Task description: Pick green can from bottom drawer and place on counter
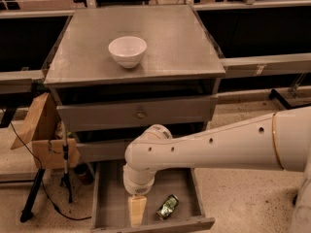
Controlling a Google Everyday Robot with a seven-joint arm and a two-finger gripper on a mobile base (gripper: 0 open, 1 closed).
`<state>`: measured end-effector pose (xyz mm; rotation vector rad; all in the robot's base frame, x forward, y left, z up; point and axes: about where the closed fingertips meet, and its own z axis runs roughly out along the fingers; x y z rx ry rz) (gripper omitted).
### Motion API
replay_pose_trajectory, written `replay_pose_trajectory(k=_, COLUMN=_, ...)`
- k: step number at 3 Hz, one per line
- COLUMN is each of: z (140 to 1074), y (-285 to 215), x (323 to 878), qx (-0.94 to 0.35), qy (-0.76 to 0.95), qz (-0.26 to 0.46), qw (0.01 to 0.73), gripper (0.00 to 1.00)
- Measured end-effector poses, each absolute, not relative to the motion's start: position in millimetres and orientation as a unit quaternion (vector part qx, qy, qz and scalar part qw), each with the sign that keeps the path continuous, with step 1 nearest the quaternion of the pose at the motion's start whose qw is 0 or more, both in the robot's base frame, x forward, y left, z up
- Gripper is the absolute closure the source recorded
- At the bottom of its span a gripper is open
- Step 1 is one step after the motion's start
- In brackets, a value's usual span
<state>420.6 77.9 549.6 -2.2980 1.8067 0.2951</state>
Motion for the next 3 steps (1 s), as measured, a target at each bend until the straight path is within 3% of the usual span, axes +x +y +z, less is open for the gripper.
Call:
replay_pose_trajectory(k=1, z=524.1, y=55.1, x=437.3, qx=-0.763, qy=0.635, qz=0.077, qw=0.090, gripper=0.00)
replay_pose_trajectory(k=3, z=420.2, y=-51.8, x=467.2, qx=-0.705, qy=0.707, qz=0.026, qw=0.044, gripper=0.00)
